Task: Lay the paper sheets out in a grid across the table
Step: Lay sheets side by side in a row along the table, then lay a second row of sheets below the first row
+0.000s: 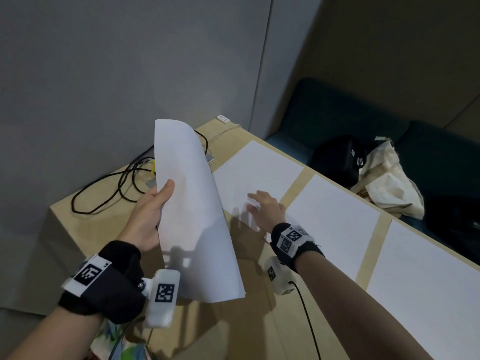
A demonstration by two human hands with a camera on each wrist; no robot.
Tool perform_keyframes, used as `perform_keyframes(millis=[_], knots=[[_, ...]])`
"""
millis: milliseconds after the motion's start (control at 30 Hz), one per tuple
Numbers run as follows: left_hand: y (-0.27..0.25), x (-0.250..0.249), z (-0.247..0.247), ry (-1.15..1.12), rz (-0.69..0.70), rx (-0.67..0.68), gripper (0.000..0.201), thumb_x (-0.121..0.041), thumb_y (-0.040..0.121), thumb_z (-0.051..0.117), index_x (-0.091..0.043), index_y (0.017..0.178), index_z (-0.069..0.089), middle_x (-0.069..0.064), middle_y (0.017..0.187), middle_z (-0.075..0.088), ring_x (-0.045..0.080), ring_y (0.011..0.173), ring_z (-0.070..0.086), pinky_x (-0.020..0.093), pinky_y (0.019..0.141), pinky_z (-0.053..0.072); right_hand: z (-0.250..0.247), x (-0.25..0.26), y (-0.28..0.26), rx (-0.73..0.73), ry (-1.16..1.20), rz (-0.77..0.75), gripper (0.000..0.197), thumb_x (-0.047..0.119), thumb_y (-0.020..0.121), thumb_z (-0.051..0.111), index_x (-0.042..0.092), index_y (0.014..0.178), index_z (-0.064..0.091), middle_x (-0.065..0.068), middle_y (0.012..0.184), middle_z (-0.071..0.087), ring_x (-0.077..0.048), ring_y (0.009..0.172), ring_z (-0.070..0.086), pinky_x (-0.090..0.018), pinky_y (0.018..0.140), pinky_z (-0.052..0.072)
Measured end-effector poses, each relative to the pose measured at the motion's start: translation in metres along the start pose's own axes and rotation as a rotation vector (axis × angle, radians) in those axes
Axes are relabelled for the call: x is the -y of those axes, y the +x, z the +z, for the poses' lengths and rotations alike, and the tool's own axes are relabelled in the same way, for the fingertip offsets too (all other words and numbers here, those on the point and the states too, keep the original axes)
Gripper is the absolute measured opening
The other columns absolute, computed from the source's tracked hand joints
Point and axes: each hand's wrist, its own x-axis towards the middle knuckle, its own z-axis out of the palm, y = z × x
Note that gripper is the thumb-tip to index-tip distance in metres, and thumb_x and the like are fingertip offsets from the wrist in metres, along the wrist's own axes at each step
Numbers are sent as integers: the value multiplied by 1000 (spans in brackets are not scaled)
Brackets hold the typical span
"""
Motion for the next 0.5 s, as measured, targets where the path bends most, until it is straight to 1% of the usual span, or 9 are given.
perform_keyframes(millis=[33,100,167,233,333,400,433,467,500], knots=[[-1,-1,2,-7,3,9,39,-29,94,47,-8,125,58,0,101,73,9,78,73,23,65,59,-3,3,-6,0,182,15,41,32,96,39,15,131,52,-7,139,48,-25,128,44,-40,109,30],[-4,-3,11,-14,11,41,41,-33,88,51,-9,120,60,-4,91,76,8,75,73,22,64,59,-10,11,-20,121,555,62,48,41,96,37,7,122,57,-6,112,61,-25,107,56,-34,95,42],[-9,-6,22,-9,22,86,47,-36,76,56,-10,114,62,-5,86,77,8,74,73,21,62,58,-19,17,-39,290,760,113,58,56,91,33,12,118,58,1,93,65,-19,87,60,-29,80,47],[-14,-7,32,12,35,115,47,-37,70,60,-11,109,63,-5,84,77,8,73,73,22,61,58,-27,16,-54,380,857,110,56,60,90,33,15,107,62,9,74,66,-10,67,63,-23,66,49],[-21,-6,42,32,26,112,27,-30,87,54,-12,104,64,-1,90,76,7,75,73,22,64,58,-41,14,-74,248,956,91,30,40,92,48,14,88,62,3,71,61,-8,57,59,-21,55,43],[-25,-3,41,44,-9,102,30,-29,94,48,-11,114,63,6,110,71,13,89,71,27,75,58,-48,6,-83,99,1057,94,20,22,89,58,5,98,63,-5,86,67,-14,70,64,-23,62,50],[-27,-2,40,47,-43,104,35,-29,95,47,-9,120,60,9,119,67,16,97,69,29,80,57,-51,1,-88,18,1079,106,26,16,87,61,-2,107,62,-9,95,69,-16,76,66,-23,65,54],[-31,0,38,45,-84,114,35,-28,96,46,-8,123,59,11,123,65,19,99,68,30,81,57,-52,-6,-93,-52,1064,125,30,13,86,63,-5,110,62,-11,97,69,-14,73,67,-20,61,53],[-34,3,38,48,-118,123,32,-23,97,46,-5,120,59,13,122,64,18,93,70,29,78,57,-54,-11,-99,-114,1046,142,26,11,86,63,-6,105,63,-10,90,68,-6,62,66,-15,52,50]])
